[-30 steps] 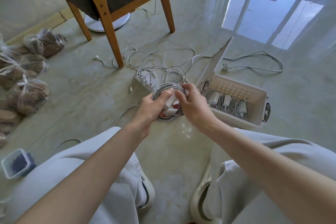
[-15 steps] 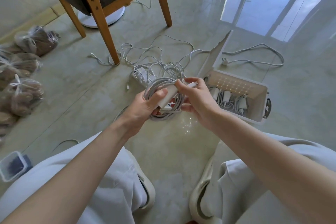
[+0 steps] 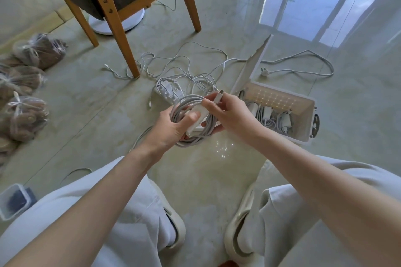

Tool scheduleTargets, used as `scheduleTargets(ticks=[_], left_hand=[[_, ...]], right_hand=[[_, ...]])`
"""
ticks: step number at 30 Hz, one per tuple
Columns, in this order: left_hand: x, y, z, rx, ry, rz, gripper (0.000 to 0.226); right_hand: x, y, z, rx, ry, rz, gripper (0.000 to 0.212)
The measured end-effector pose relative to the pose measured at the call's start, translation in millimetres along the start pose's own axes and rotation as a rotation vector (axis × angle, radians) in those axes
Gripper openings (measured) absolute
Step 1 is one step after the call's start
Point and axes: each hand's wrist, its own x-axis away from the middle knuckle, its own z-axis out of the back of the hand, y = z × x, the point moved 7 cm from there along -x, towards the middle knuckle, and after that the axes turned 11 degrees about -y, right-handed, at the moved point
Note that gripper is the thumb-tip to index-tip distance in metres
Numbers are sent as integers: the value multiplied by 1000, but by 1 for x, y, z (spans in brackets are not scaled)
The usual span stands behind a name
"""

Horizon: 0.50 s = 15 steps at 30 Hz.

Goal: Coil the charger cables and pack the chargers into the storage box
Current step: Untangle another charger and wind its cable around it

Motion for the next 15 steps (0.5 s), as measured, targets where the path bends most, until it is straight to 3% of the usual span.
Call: scheduleTargets(ticks=[6,8,10,12,15], left_hand=[[-1,1,-6,-20,0,-48,31],[-2,-4,-8,77,28,-18,28],[-4,-10,-13,218,49,42,46],[-5,-13,-16,355,80,84,33],[-5,-17,-16,514,142,153,26]], right_hand=[[3,3,4,-95,57,-32,17],[1,6,0,-169,73,-38,18],[-3,6,-5,-190,78,-32,32],[-7,5,-14,-207,40,-52,49],[-12,9,-26,-175,7,-61,35]])
